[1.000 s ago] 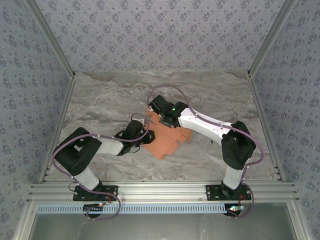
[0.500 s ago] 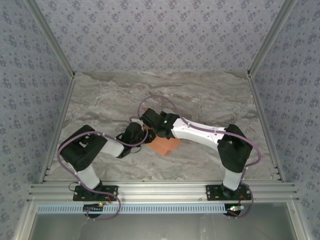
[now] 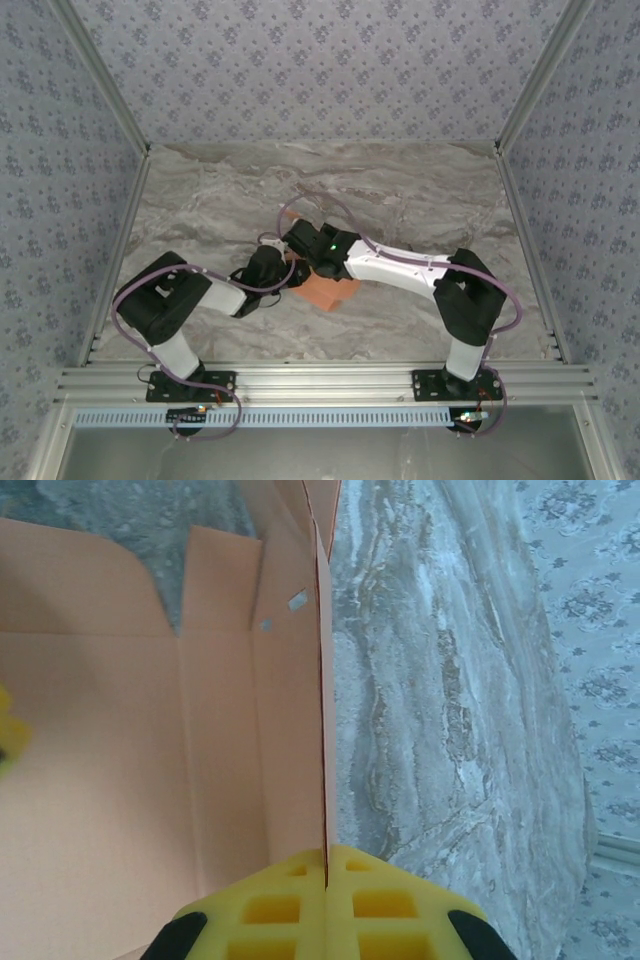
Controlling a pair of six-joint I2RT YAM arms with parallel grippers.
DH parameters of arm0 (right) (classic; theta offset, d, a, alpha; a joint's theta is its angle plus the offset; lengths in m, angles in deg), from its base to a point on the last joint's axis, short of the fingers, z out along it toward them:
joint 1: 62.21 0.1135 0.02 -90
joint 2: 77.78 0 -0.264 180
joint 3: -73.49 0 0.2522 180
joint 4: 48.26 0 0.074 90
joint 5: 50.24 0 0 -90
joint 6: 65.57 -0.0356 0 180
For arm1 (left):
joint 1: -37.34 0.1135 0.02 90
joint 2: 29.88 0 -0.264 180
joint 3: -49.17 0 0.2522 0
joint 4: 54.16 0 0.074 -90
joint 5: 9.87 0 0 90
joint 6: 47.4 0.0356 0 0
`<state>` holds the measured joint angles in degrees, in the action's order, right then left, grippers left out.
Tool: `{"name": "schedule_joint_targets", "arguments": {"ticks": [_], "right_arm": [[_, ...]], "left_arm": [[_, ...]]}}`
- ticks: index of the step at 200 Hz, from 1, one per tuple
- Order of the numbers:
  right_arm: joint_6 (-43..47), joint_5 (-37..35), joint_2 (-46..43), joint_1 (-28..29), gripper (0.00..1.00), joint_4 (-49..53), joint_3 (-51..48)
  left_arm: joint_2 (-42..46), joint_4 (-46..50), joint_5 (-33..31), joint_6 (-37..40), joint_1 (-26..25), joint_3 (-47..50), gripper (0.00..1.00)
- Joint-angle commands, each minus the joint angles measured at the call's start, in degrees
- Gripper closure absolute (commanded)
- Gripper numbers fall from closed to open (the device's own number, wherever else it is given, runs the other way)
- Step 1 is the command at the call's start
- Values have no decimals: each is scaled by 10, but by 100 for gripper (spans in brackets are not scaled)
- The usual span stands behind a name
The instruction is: Fold the paper box
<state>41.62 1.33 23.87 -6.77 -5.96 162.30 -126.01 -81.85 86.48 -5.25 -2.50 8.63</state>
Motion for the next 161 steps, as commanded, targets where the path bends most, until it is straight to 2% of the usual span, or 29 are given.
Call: {"name": "schedule_joint_targets", "arguments": {"ticks": [1,49,90,131,161], "right_arm": [[45,-20,-15,-14,100,-14,-20],[117,-67,-12,-18,100,-89,-55],[193,-119,-10,-13,100,-201,-111],[280,-145,-4,-8,100,-324,-155],[323,-151,13,-7,100,-363,-165]], "left_arm": [[34,60,-7,15,5,13,77],[101,113,12,45,49,15,68],[158,145,34,53,100,23,63],[210,191,56,58,168,17,59],[231,227,63,64,201,3,57]]}}
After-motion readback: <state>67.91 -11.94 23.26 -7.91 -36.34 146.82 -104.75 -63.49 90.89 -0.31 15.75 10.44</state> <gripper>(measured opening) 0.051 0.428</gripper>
